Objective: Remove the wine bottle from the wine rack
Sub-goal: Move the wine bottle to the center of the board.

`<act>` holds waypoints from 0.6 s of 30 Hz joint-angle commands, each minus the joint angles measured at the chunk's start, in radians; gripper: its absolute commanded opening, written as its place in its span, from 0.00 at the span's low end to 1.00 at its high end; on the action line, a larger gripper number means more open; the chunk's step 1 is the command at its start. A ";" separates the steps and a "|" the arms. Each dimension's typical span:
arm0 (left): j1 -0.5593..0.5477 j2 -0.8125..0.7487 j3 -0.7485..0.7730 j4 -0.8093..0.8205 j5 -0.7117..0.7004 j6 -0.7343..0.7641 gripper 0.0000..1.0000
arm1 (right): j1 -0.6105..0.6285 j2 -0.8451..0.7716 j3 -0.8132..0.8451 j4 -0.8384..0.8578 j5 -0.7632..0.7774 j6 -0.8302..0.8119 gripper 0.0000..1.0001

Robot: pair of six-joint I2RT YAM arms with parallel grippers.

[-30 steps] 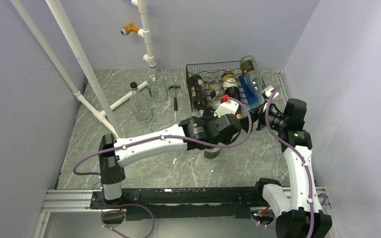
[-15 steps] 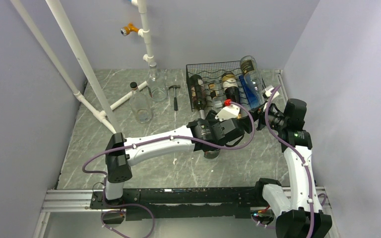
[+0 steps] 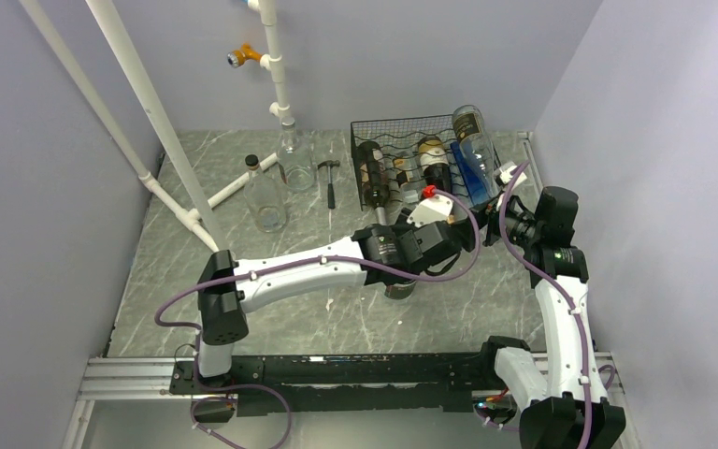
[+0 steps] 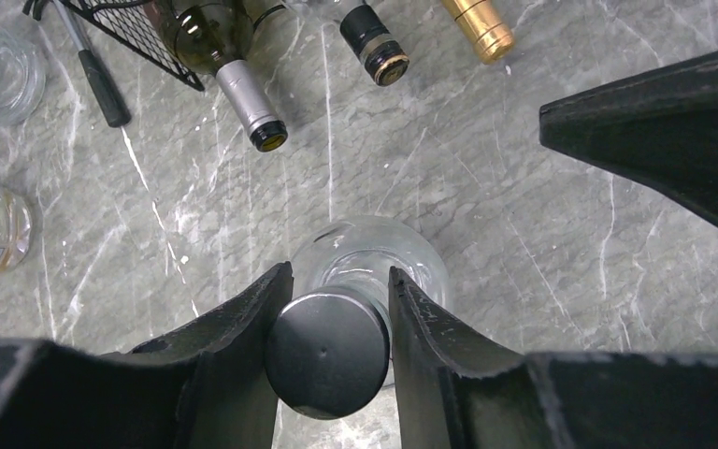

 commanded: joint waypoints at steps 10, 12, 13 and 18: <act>0.093 -0.212 -0.130 0.134 0.033 0.026 0.00 | -0.004 -0.012 -0.005 0.040 0.016 -0.001 0.85; 0.112 -0.246 -0.160 0.155 0.030 0.036 0.00 | -0.004 -0.012 -0.005 0.040 0.017 -0.001 0.85; 0.120 -0.261 -0.172 0.166 0.027 0.040 0.00 | -0.004 -0.012 -0.005 0.040 0.017 -0.001 0.85; 0.179 -0.330 -0.232 0.196 0.016 0.060 0.00 | -0.004 -0.011 -0.005 0.038 0.020 -0.002 0.85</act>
